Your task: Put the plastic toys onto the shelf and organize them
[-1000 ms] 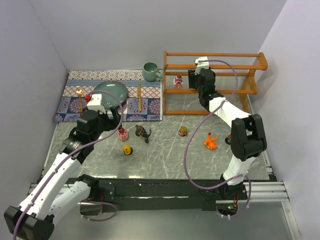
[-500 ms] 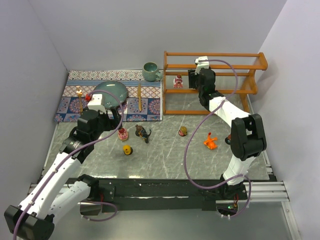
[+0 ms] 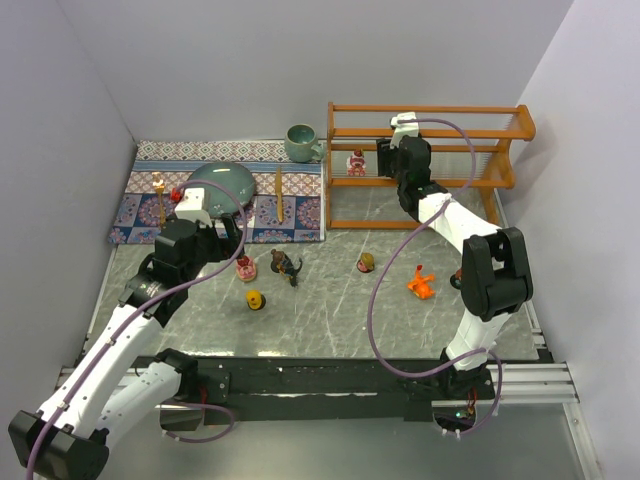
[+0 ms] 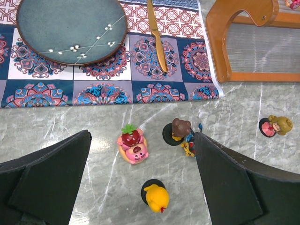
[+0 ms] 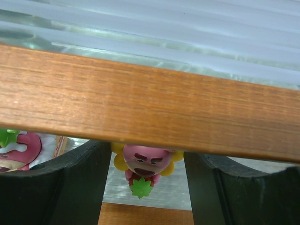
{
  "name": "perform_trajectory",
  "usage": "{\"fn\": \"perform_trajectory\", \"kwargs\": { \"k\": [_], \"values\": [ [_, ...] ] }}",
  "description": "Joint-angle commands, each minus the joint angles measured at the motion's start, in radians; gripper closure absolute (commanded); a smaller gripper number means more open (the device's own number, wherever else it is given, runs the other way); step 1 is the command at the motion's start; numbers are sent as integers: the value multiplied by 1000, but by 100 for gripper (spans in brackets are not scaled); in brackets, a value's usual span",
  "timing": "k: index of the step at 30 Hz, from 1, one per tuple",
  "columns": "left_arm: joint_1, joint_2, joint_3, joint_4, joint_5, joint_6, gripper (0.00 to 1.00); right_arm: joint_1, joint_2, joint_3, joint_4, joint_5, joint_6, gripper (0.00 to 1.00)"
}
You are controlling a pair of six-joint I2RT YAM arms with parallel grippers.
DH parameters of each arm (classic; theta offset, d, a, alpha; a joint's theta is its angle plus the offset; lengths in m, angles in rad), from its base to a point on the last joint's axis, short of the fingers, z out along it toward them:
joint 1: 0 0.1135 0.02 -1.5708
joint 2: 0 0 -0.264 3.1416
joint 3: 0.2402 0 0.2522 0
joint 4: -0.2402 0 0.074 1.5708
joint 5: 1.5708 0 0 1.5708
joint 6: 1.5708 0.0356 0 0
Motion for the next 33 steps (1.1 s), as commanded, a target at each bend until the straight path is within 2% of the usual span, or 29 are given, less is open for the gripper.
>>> {"fn": "perform_trajectory", "kwargs": {
  "k": [1,18,33],
  "values": [
    [5,-6,-4,40,13,16,3,-10,21,36,-18,-3,16,37],
    [5,-7,-4,40,16,16,3,-10,20,34,-18,-3,22,27],
    [6,-7,-6,40,16,16,3,-10,15,27,-14,0,25,23]
  ]
}}
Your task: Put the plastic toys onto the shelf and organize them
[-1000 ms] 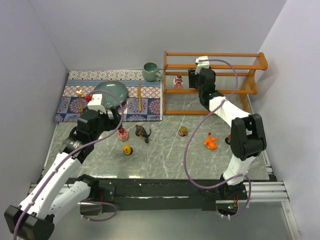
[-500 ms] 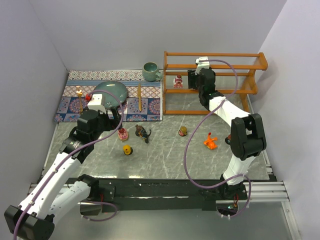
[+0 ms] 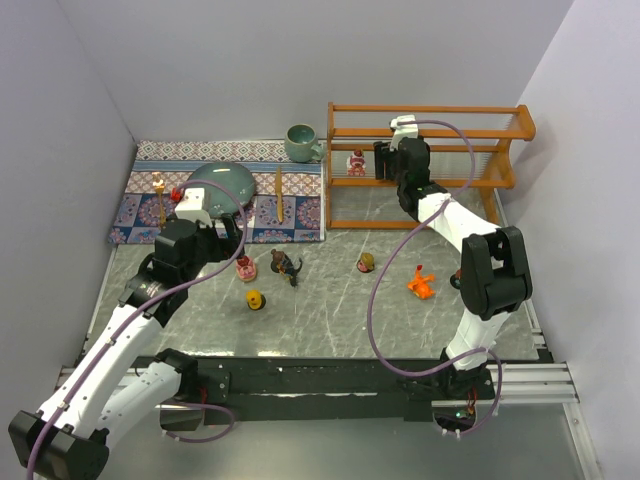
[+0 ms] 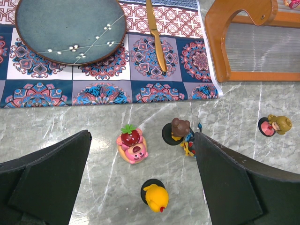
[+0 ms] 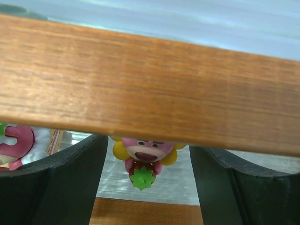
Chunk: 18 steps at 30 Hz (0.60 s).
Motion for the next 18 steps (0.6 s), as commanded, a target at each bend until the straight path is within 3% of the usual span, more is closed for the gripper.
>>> {"fn": "perform_trajectory", "kwargs": {
  "k": [1,8,18],
  "values": [
    [5,-7,-4,41,12,16,3,-9,6,23,21,3,10,21],
    [5,-12,-6,40,12,15,3,-8,-25,0,21,-3,17,9],
    [5,-37,-4,34,9,-5,3,-9,-180,-122,-24,-12,63,0]
  ]
}}
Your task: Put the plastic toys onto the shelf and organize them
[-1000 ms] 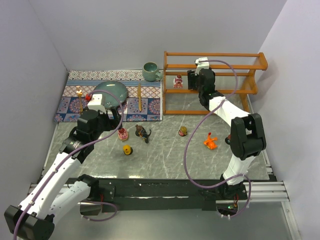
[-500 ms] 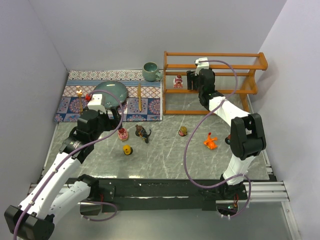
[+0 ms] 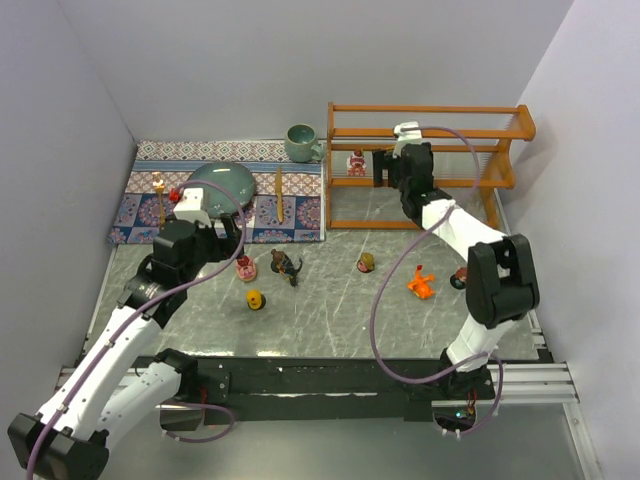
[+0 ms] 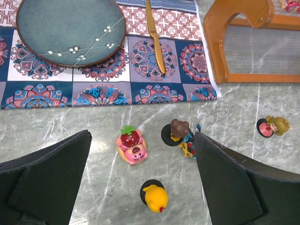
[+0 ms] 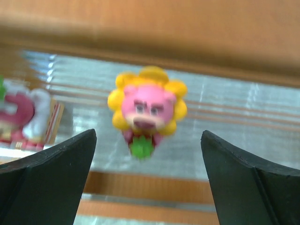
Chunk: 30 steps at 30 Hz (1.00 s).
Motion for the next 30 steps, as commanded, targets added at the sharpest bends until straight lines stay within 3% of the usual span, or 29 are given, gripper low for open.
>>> {"fn": "perform_trajectory", "kwargs": {
  "k": [1,9,17,25,30],
  "values": [
    [5,-29,-3,33,4,-9,3,-8,-140,-71,0,-11,45,0],
    [11,-39,-3,0,-16,-58,3,-6,-430,-208,-138,-92,161,0],
    [51,-25,-10,-38,-35,-165,3,5,-731,-426,-195,-301,302,0],
    [91,87,-32,-76,-36,-368,3,6,-851,-584,-167,-367,325,0],
    [91,141,-121,2,-48,-504,3,6,-871,-636,-135,-379,322,0]
  ]
}}
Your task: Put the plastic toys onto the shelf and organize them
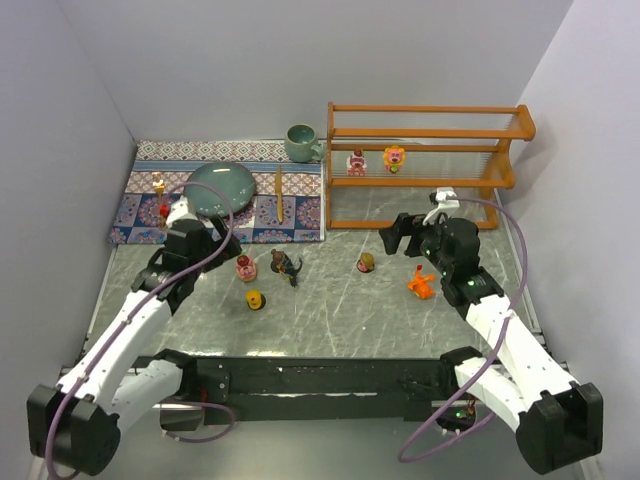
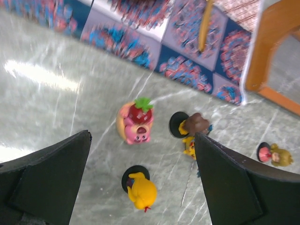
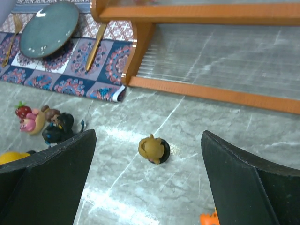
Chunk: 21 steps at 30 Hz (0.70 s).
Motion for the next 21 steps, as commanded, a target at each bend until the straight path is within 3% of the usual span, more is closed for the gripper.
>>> {"fn": "perform_trajectory", "kwargs": {
  "k": [1,9,15,21],
  "values": [
    [3,32,-75,80,-13,-156,3,3,-41,-35,62,-50,18,0],
    [-33,181,-160,281,-51,-172,2,5,-81,-71,86,-36,21,0],
    [-158,316,-142,318,-185,-157,1,3,-87,-81,99,-52,30,0],
    [-202,437,-126,304,-275,-170,9,3,-104,-88,103,-46,30,0]
  ]
}}
